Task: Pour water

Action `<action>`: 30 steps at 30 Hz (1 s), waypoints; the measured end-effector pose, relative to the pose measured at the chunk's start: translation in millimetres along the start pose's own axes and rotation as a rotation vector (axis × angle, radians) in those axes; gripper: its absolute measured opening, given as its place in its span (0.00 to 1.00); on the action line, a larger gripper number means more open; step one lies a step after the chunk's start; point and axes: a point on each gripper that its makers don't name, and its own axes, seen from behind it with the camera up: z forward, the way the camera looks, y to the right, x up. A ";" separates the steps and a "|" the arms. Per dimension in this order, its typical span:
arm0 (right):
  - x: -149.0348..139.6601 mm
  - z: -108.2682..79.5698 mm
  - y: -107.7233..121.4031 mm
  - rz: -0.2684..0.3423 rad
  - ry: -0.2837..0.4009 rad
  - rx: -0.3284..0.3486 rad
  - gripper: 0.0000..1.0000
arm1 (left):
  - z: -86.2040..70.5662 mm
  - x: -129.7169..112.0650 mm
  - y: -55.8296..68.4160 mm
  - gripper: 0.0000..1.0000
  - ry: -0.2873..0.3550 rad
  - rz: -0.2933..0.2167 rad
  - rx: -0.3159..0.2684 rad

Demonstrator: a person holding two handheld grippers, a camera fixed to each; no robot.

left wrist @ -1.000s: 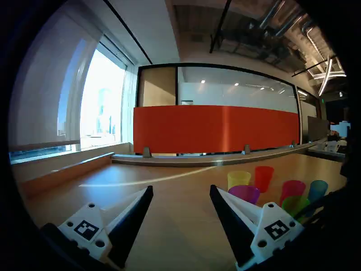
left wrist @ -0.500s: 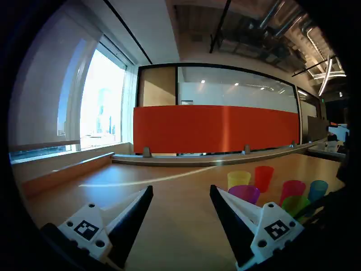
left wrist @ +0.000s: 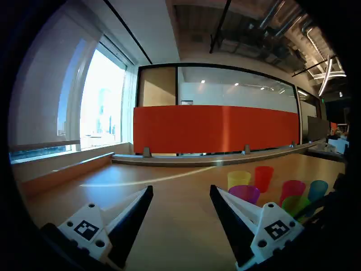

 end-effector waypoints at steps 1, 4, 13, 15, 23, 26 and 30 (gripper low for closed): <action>-3.0 -0.1 0.7 0.000 -0.005 0.000 0.99 | 0.0 -0.1 0.0 0.93 0.000 0.000 0.000; -9.9 -0.1 3.0 -0.003 -0.015 -0.003 0.99 | -0.1 -0.2 0.2 0.93 0.000 0.000 0.000; -20.3 2.9 6.4 -0.006 -0.026 -0.014 0.99 | -0.2 -0.1 -0.2 0.93 0.000 0.000 0.000; -21.8 3.6 7.0 -0.004 -0.029 -0.014 0.99 | -0.2 -0.2 -0.3 0.93 0.000 0.000 0.000; -27.5 4.2 9.9 -0.003 -0.042 -0.017 0.99 | 0.0 -0.2 -0.4 0.93 0.000 0.000 0.000; -29.5 4.7 11.6 -0.003 -0.048 -0.019 0.99 | -0.3 -0.4 -0.4 0.93 0.000 0.000 0.000; -31.8 3.9 12.5 -0.002 -0.054 -0.021 0.99 | -0.2 -0.4 -0.3 0.93 0.000 0.000 0.000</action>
